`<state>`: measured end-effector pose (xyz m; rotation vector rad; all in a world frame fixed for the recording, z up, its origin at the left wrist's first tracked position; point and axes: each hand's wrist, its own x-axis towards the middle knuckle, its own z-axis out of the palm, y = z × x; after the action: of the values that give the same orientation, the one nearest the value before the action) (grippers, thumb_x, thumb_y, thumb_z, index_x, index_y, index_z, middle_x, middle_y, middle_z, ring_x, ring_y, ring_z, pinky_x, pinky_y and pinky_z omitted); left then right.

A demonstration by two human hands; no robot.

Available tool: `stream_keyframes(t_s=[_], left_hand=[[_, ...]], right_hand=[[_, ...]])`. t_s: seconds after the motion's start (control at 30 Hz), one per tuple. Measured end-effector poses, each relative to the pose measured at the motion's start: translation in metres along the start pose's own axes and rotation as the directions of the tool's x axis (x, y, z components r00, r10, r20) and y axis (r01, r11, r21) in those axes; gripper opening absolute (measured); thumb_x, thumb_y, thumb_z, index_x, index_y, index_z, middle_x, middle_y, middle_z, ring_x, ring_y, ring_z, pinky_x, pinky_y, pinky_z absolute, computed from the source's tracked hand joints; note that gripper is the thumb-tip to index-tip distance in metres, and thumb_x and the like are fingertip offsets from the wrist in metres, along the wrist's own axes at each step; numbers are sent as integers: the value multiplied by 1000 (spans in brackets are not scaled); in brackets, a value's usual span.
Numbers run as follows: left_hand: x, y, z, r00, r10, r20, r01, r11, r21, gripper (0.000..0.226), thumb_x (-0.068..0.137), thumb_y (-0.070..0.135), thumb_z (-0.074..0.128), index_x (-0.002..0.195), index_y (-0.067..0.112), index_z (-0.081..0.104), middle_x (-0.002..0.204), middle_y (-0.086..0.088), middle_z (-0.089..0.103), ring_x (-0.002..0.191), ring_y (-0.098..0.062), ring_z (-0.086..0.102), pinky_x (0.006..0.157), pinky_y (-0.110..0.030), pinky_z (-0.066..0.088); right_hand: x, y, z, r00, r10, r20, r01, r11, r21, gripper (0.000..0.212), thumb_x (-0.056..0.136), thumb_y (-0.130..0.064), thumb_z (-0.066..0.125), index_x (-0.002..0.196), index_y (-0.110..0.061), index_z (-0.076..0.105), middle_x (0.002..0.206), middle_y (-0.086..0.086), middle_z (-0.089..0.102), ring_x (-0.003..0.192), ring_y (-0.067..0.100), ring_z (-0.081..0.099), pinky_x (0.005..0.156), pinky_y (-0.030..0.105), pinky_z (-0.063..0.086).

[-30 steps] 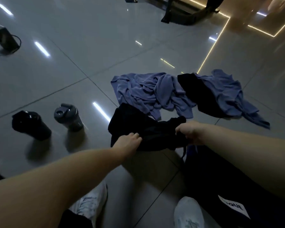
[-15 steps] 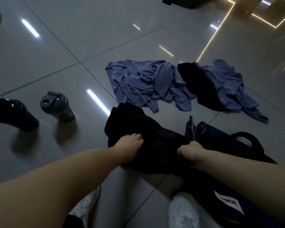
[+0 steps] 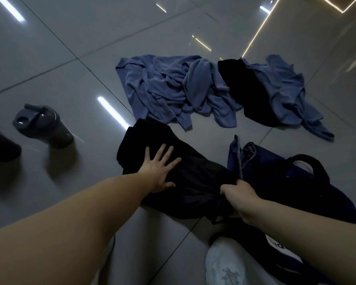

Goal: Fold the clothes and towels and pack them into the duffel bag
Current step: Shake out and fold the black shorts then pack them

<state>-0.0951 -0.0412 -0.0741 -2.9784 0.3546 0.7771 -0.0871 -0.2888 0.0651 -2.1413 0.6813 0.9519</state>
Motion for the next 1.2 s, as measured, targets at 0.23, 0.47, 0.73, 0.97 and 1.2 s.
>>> stream_keyframes(t_s=[0.23, 0.47, 0.73, 0.97, 1.2], left_hand=[[0, -29, -44, 969, -78, -235, 15, 966, -258, 64, 96, 44, 47, 153, 20, 32, 164, -7, 19, 149, -29, 14, 120, -46, 21], [-10, -78, -36, 708, -702, 71, 472, 397, -787, 88, 78, 57, 72, 143, 12, 36, 143, -13, 39, 131, -36, 41, 107, -50, 40], [-7, -89, -34, 711, -642, 287, 458, 113, -882, 78, 70, 42, 87, 127, 2, 51, 125, -16, 60, 114, -35, 60, 90, -40, 52], [-12, -97, -31, 711, -557, 430, 571, 99, -815, 72, 75, 41, 83, 127, 0, 57, 122, -17, 63, 113, -36, 62, 96, -41, 53], [-22, -86, -35, 745, -548, 381, 504, 86, -860, 41, 88, 27, 68, 118, 0, 61, 114, -19, 65, 107, -38, 63, 97, -47, 52]], right_hand=[[3, -36, 22, 995, -91, 46, 91, 996, -10, 55, 64, -39, 68, 109, -8, 61, 104, 19, 69, 91, 41, 70, 81, 66, 55], [1, -90, 65, 991, -95, 92, 86, 991, 99, 23, 85, -16, 71, 100, -5, 57, 102, 19, 62, 82, 42, 68, 61, 55, 61], [17, -113, 144, 999, -52, 14, 51, 999, 3, 62, 86, -35, 74, 134, -8, 44, 114, 12, 57, 69, 31, 65, 50, 44, 61], [25, -96, 165, 972, -231, 49, 236, 962, -136, 72, 85, -54, 65, 141, -15, 41, 128, 6, 56, 105, 28, 63, 88, 41, 57], [20, -78, 155, 805, -593, 6, 527, 710, -466, 57, 94, -39, 56, 147, -22, 41, 143, 5, 35, 132, 25, 33, 102, 36, 41]])
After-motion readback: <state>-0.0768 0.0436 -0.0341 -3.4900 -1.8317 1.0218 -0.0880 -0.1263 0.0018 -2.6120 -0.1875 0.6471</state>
